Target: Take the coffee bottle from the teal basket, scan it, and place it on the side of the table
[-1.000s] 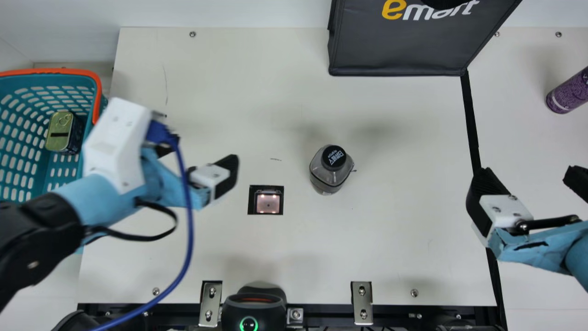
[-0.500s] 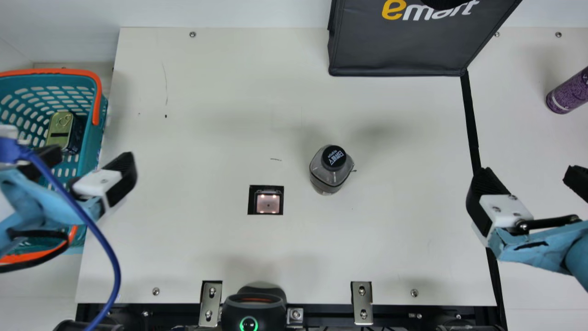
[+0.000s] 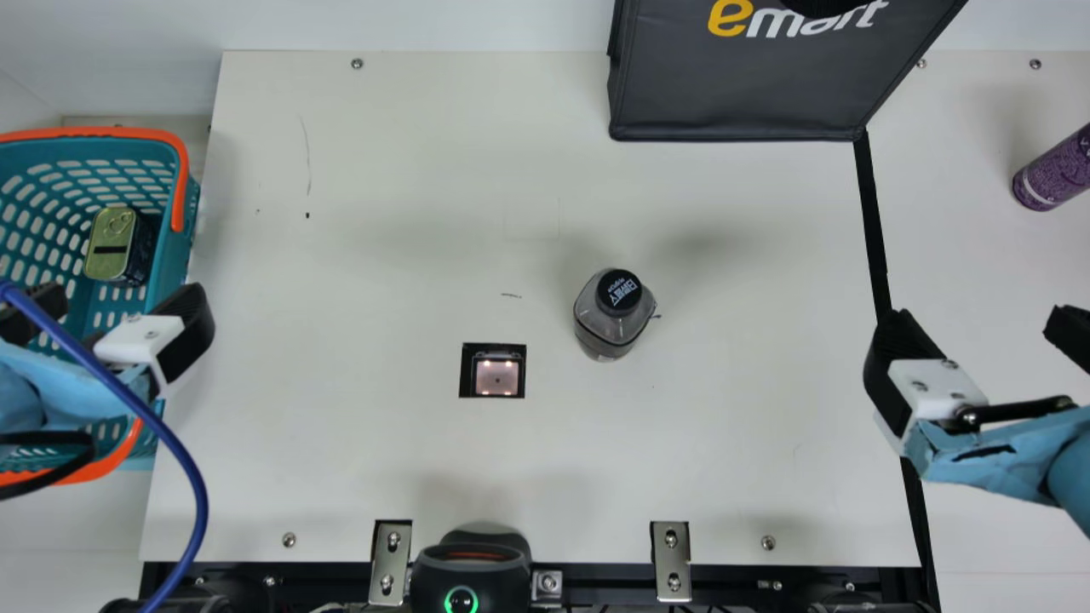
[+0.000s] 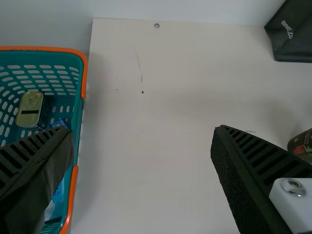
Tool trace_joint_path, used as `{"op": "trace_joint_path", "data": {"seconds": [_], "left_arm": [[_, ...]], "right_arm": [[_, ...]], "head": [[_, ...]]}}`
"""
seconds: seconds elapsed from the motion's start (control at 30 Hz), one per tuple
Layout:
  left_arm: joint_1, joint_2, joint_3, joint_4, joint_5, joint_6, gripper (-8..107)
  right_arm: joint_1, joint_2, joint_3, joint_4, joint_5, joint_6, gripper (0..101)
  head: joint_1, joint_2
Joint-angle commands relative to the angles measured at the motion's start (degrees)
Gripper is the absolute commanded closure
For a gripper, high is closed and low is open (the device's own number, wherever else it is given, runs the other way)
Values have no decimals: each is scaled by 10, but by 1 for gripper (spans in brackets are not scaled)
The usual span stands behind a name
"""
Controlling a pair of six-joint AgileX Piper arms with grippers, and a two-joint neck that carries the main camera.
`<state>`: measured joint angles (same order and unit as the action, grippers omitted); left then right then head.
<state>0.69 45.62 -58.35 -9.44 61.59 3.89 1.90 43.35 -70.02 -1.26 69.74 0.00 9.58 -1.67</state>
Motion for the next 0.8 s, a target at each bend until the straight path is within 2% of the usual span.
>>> {"op": "trace_joint_path", "data": {"seconds": [0.0,0.23,0.77], "left_arm": [[0,0,0,0,0,0,9],[0,0,0,0,0,0,9],[0,0,0,0,0,0,9]], "right_arm": [[15,8,-1,1,2,-1,6],[68,48,-2,17,2,-30,6],[107,150,-1,130,2,-186,6]], "head": [[-17,1],[-17,1],[-17,1]]}}
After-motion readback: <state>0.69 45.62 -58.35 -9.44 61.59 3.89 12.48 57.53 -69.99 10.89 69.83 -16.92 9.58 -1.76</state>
